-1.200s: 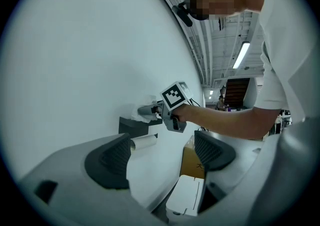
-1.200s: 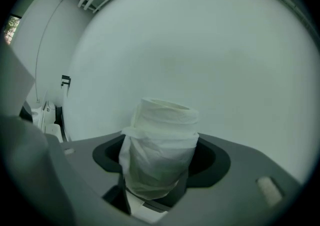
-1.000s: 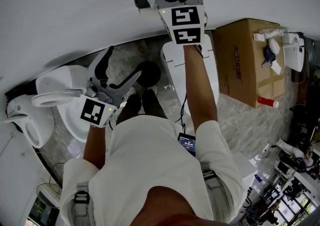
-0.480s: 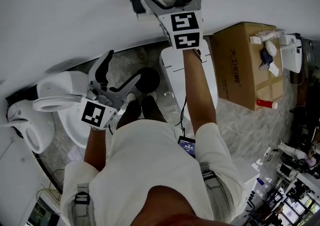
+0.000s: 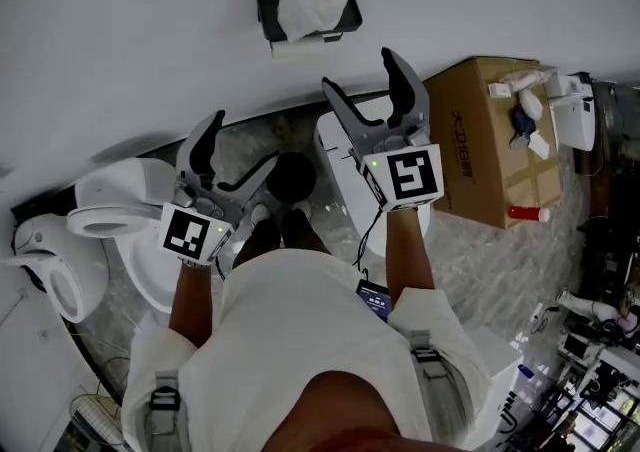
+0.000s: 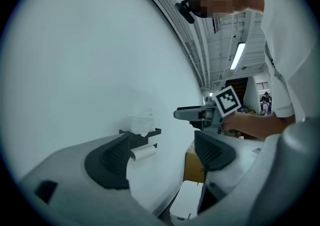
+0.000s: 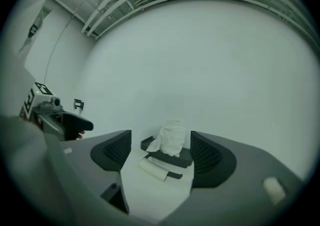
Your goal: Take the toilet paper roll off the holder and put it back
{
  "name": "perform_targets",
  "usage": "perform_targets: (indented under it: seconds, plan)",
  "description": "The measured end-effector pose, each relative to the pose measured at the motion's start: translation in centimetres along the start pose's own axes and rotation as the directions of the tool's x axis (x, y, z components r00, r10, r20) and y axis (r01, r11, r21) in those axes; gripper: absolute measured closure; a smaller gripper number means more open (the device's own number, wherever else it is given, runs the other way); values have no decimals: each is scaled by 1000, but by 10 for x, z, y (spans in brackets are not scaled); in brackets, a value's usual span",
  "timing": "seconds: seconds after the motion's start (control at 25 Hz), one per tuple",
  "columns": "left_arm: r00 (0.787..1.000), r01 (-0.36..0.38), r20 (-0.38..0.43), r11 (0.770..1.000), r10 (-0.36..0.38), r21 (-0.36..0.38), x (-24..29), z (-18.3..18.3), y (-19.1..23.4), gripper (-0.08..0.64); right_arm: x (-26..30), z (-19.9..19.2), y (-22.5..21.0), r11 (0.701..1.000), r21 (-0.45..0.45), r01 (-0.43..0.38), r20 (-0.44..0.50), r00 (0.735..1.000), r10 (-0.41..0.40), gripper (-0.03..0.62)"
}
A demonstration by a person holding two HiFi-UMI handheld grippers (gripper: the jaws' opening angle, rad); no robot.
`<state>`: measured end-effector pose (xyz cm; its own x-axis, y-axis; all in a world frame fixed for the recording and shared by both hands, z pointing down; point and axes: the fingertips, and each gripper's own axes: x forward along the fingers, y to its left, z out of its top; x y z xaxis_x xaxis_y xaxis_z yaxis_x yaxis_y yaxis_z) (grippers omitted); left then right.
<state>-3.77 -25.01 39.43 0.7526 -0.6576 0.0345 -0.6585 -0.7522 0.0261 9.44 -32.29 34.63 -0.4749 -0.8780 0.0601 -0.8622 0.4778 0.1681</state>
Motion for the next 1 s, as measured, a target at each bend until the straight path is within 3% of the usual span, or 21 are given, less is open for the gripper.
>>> perform_targets:
  seconds: [0.32, 0.52, 1.0]
  plan:
    - [999, 12, 33, 1000, -13, 23, -3, 19, -13, 172, -90, -3, 25, 999, 36, 11, -14, 1000, -11, 354]
    - [999, 27, 37, 999, -28, 27, -6, 22, -22, 172, -104, -3, 46, 995, 102, -16, 4, 1000, 16, 359]
    - [998, 24, 53, 1000, -24, 9, -23, 29, -29, 172, -102, 2, 68, 993, 98, -58, 17, 998, 57, 396]
